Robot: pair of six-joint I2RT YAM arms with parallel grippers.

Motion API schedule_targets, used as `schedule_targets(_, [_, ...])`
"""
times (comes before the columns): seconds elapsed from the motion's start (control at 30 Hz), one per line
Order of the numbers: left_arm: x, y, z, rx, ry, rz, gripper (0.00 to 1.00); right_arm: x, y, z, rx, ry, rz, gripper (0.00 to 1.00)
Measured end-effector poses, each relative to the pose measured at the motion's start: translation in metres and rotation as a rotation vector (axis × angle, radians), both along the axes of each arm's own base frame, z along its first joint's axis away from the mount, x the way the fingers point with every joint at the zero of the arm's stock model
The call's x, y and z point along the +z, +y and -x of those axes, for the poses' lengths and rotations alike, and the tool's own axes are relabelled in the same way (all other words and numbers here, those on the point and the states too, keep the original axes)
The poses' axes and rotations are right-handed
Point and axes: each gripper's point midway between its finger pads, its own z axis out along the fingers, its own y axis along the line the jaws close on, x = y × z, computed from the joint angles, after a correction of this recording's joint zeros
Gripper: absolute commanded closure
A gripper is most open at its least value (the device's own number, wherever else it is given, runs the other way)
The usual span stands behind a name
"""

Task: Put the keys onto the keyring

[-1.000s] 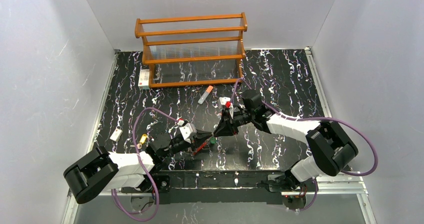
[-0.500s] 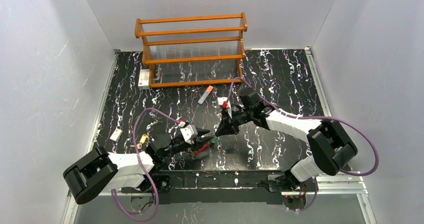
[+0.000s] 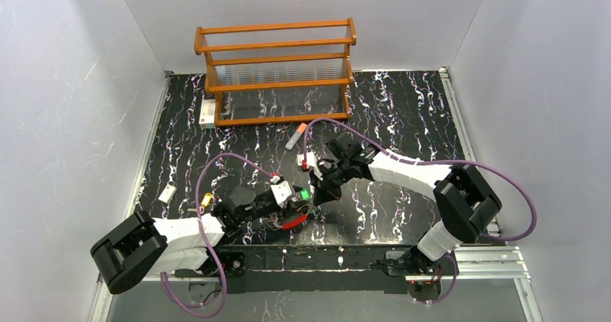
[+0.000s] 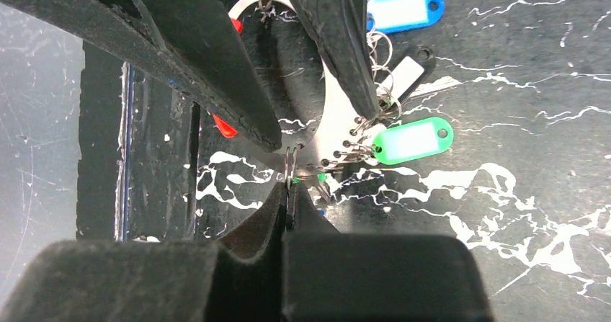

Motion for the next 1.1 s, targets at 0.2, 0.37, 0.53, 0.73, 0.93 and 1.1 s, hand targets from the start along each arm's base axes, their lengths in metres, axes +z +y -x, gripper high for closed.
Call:
schedule_targets(0.2, [-0.007,-0.006,0.005,-0.051,0.016,-0.032,0.63,-0.005,-0.002,0.006,0.016,-0.009,0.048,0.99])
schedule_targets(0.37, [-0.013,-0.011,0.009,-0.092,0.038,-0.054,0.68,-0.003,0.000,0.004,0.016,-0.022,0.051,0.99])
schedule_targets(0.53, [-0.016,-0.017,0.011,-0.123,0.054,-0.063,0.82,-0.003,0.000,0.003,0.014,-0.026,0.054,0.99])
schedule_targets(0.73, [-0.017,-0.020,0.013,-0.148,0.058,-0.068,0.97,-0.003,0.001,0.004,0.016,-0.026,0.053,0.99])
schedule_targets(0.93, [-0.018,-0.021,0.013,-0.154,0.059,-0.079,0.82,-0.002,0.002,0.005,0.021,-0.025,0.044,0.99])
schedule_targets(1.1, [-0.022,-0.023,0.011,-0.156,0.074,-0.104,0.92,-0.003,0.002,0.005,0.021,-0.025,0.045,0.99])
